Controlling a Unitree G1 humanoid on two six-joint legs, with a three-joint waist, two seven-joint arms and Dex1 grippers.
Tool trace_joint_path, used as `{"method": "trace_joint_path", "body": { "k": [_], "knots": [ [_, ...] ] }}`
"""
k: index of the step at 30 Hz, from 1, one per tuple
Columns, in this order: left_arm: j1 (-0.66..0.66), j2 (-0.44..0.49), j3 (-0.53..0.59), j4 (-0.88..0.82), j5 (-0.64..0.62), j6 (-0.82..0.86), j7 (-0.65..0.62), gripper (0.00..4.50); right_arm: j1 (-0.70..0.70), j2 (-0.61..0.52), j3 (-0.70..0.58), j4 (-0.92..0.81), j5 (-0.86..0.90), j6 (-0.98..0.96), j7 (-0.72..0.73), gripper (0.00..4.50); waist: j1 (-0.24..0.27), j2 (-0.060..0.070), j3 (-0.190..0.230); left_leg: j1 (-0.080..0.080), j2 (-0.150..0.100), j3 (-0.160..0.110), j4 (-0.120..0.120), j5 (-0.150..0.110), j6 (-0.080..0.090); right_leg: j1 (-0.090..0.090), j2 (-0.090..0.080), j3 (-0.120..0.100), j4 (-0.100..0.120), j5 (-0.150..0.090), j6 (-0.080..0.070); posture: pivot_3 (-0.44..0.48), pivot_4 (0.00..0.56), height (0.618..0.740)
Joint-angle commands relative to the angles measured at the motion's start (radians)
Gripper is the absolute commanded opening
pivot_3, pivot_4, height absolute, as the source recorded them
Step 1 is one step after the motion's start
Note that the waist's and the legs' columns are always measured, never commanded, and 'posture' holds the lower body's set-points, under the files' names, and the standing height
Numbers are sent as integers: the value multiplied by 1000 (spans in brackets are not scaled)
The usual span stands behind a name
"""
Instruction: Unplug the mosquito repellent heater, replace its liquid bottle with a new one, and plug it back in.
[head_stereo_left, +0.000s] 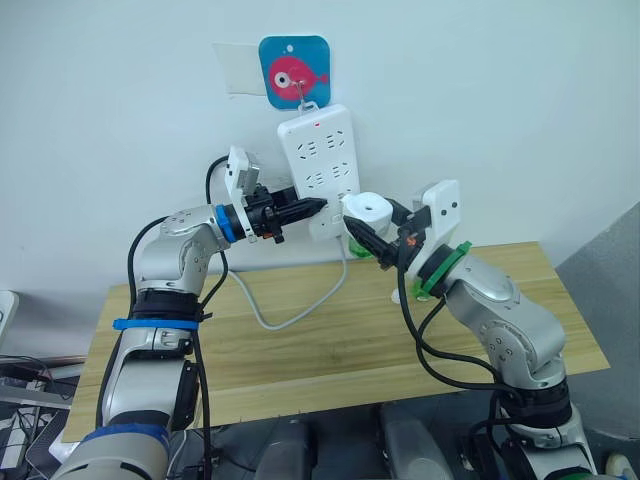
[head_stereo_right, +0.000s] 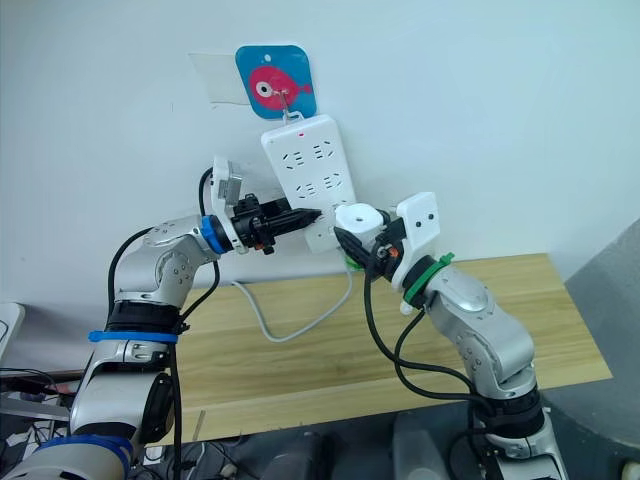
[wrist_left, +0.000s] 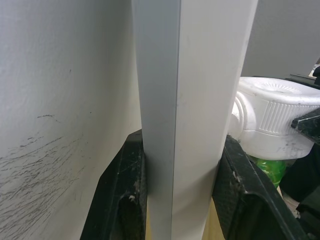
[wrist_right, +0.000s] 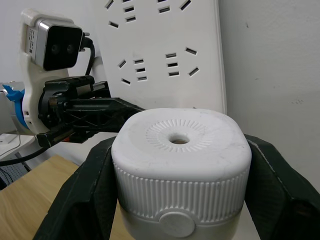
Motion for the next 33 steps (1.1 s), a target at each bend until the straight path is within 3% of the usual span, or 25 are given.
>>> {"method": "trace_joint_path", "body": {
  "k": [1, 19, 33],
  "knots": [
    [-2, 6, 19, -36, -17, 10, -3, 1307, -23, 16, -2, -15, -13, -29, 3, 2969, 0, 0, 0, 0, 0, 0, 0, 0, 0, 0, 0, 0, 0, 0, 0, -196, 174, 740],
    [28, -11, 25, -101, -38, 92, -23, 1307, -61, 114, 89, 144, -177, -145, -4, 2969, -32, 0, -3, 1, 0, 0, 0, 1, -1, 0, 0, 1, 3, 0, 0, -192, 179, 740],
    [51, -10, 31, -138, -32, 101, -20, 1307, -107, 179, 48, 156, -159, -93, 7, 2969, -45, -1, -4, 1, 0, -1, 0, 2, -3, -1, 0, 1, 4, 0, 0, -183, 170, 740]
  ]
}}
